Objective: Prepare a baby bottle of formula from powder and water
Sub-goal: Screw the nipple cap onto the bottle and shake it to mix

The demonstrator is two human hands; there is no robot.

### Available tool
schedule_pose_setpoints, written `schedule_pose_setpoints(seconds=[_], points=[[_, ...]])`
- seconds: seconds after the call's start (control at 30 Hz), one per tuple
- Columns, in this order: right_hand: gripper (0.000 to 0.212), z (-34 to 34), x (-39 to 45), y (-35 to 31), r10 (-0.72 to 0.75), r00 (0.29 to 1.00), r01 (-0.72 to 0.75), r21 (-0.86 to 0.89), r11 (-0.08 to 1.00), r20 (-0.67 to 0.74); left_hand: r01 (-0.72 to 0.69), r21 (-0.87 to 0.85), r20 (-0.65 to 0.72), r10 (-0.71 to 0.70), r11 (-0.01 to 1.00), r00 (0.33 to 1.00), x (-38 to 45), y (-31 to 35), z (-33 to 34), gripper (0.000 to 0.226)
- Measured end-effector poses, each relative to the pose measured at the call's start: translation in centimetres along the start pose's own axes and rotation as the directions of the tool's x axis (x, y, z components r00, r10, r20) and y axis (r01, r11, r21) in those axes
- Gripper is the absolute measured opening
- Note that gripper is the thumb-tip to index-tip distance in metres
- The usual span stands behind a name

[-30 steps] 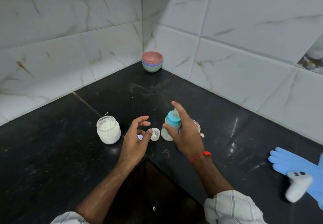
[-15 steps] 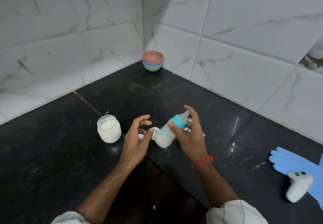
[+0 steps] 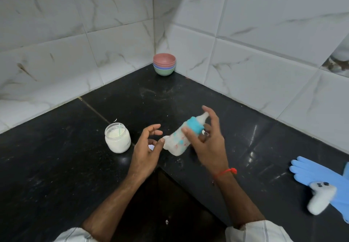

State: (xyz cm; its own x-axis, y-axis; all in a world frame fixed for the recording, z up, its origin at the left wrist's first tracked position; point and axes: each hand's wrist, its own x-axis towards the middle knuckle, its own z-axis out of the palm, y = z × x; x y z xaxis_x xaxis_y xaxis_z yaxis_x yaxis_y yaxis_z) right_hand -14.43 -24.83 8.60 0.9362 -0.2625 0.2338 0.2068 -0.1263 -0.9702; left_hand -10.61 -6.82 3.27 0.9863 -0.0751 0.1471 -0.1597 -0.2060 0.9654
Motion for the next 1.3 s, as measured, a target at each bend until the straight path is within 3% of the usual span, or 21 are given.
schedule_pose_setpoints(seconds=[0.07,0.13,0.2,0.23,0.27,0.33,0.4,0.43,0.47,0.53,0.6,0.63,0.7,0.77,0.83,0.9,1.0,1.1,1.2,1.23,1.3], points=[[0.072,-0.3,0.1,0.2,-0.179,0.964,0.242,-0.373,0.896,0.196,0.000,0.006,0.006,0.000,1.000,1.000,-0.1,0.1,0.0,0.042],[0.072,-0.3,0.0,0.1,-0.178,0.964,0.241,-0.374,0.895,0.197,-0.001,0.005,0.008,0.001,1.000,1.000,-0.2,0.1,0.1,0.041],[0.066,-0.1,0.0,-0.3,-0.052,0.999,0.052,-0.047,0.998,-0.002,-0.007,-0.012,-0.005,0.007,1.000,1.000,-0.3,0.2,0.1,0.041],[0.061,-0.1,0.1,-0.6,0.088,0.991,-0.068,0.188,0.980,-0.100,-0.010,-0.015,-0.011,0.009,1.000,1.000,-0.3,0.2,0.0,0.041],[0.056,-0.2,0.2,-0.6,0.268,0.953,-0.187,0.422,0.887,-0.141,-0.010,-0.013,-0.013,0.010,1.000,1.000,-0.3,0.2,0.0,0.041],[0.049,-0.5,0.7,-0.3,0.531,0.846,-0.326,0.744,0.584,-0.047,-0.007,-0.007,-0.015,0.007,1.000,1.000,-0.4,0.2,-0.2,0.041],[0.049,-1.0,1.1,0.0,0.601,0.796,-0.344,0.870,0.354,0.070,-0.005,-0.009,-0.015,0.005,1.000,1.000,-0.5,0.1,-0.3,0.041],[0.050,-1.1,1.2,0.1,0.600,0.795,-0.339,0.884,0.323,0.086,-0.005,-0.009,-0.016,0.004,1.000,1.000,-0.5,0.2,-0.3,0.041],[0.051,-1.0,1.1,0.1,0.587,0.807,-0.336,0.872,0.356,0.072,-0.004,-0.007,-0.016,0.004,1.000,1.000,-0.6,0.2,-0.3,0.041],[0.052,-0.6,0.8,-0.3,0.518,0.854,-0.312,0.755,0.576,-0.042,-0.004,-0.001,-0.015,0.004,1.000,1.000,-0.6,0.1,-0.2,0.040],[0.057,-0.5,0.2,-1.0,0.276,0.948,-0.191,0.409,0.892,-0.159,-0.001,0.002,-0.011,0.001,1.000,1.000,-0.6,0.1,-0.2,0.040],[0.062,-0.6,0.0,-1.1,0.108,0.984,-0.084,0.172,0.981,-0.139,0.002,0.002,-0.007,-0.002,1.000,1.000,-0.6,0.1,-0.1,0.040],[0.072,-0.7,-0.5,-1.8,-0.143,0.990,0.140,-0.168,0.976,-0.005,0.008,-0.003,-0.003,-0.008,1.000,1.000,-0.8,0.2,-0.1,0.040],[0.078,-0.5,-1.1,-2.5,-0.287,0.958,0.279,-0.273,0.921,0.010,0.015,-0.004,-0.002,-0.015,1.000,1.000,-0.8,0.3,-0.1,0.041],[0.079,-0.1,-1.8,-2.5,-0.389,0.918,0.356,-0.280,0.892,-0.074,0.017,-0.008,-0.008,-0.017,1.000,1.000,-0.7,0.4,0.0,0.041],[0.077,0.2,-2.0,-1.3,-0.365,0.929,0.333,-0.301,0.894,-0.056,0.016,-0.011,-0.013,-0.016,1.000,1.000,-0.7,0.4,0.0,0.041],[0.075,0.3,-1.6,0.6,-0.137,0.978,0.196,-0.447,0.873,0.160,0.022,-0.003,0.008,-0.022,1.000,1.000,-0.9,0.5,0.1,0.042],[0.077,0.2,-1.6,-1.7,-0.265,0.964,0.258,-0.362,0.896,0.030,0.004,-0.005,0.005,-0.004,1.000,1.000,-0.8,0.7,0.0,0.041],[0.078,0.3,-1.8,-3.4,-0.462,0.873,0.404,-0.297,0.865,-0.159,0.016,-0.008,-0.010,-0.016,1.000,1.000,-0.7,0.5,0.0,0.041],[0.077,0.4,-1.7,-3.1,-0.468,0.871,0.408,-0.308,0.859,-0.151,0.015,-0.007,-0.009,-0.015,1.000,1.000,-0.7,0.5,0.1,0.041],[0.074,0.3,-1.2,-2.0,-0.333,0.942,0.320,-0.390,0.864,0.035,0.004,-0.003,-0.003,-0.004,1.000,1.000,-0.6,0.6,0.1,0.041]])
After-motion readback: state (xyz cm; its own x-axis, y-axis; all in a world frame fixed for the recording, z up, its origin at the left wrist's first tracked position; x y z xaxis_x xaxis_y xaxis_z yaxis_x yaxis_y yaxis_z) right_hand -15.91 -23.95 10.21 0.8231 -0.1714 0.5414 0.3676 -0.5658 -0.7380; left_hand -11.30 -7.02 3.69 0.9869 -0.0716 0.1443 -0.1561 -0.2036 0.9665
